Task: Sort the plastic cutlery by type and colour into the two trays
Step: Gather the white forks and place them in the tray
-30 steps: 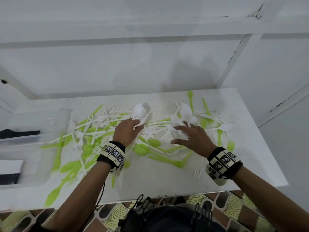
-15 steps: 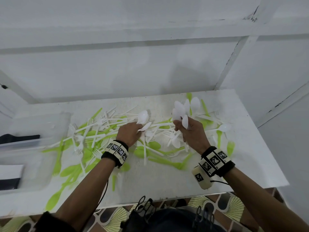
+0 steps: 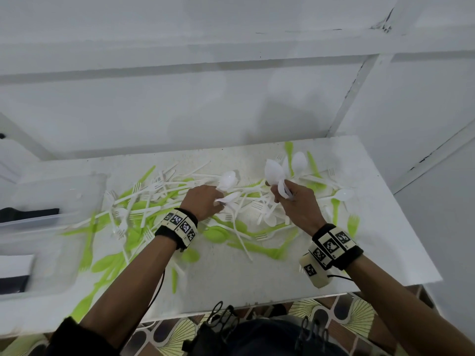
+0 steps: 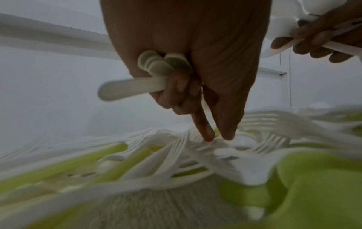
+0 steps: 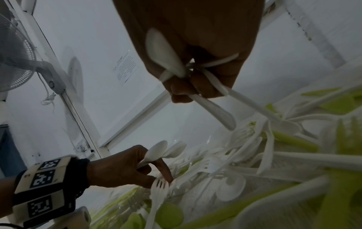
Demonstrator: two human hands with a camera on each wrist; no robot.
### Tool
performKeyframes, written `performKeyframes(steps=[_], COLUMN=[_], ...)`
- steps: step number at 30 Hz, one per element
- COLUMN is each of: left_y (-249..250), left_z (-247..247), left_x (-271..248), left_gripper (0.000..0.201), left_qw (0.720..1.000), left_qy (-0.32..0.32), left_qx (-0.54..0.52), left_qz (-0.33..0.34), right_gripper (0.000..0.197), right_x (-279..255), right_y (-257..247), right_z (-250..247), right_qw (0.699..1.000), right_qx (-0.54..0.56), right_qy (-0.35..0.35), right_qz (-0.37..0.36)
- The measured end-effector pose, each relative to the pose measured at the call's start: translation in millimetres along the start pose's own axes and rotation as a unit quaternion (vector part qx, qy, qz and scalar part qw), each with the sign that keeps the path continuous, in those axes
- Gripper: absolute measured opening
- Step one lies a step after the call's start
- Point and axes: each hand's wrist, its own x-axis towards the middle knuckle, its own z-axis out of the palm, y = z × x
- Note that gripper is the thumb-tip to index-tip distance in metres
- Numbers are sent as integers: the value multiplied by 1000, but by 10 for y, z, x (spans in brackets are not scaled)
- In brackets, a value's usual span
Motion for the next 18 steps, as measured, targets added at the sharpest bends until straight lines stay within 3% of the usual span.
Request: performKeyframes(steps=[4, 9, 13, 18], left_y=[-16, -62, -163, -227], left_z=[8, 40, 28, -69], left_x=[-1, 39, 5, -44], left_gripper=[37, 29, 21, 29], left_qw=[999, 999, 996, 956], left_qy=[-36, -38, 23, 120], left_qx=[7, -18, -89, -268], left_qz=[8, 6, 11, 1], right_gripper=[19, 11, 24, 11], right_x=[37, 95, 50, 13], right_y=[72, 227, 327, 408], right_z=[-32, -105, -158, -161], right_qw=[999, 986, 927, 865], right_qx=[-42, -143, -308, -410], right_qy=[-23, -72, -171, -229], right_qz=[-5, -45, -127, -173])
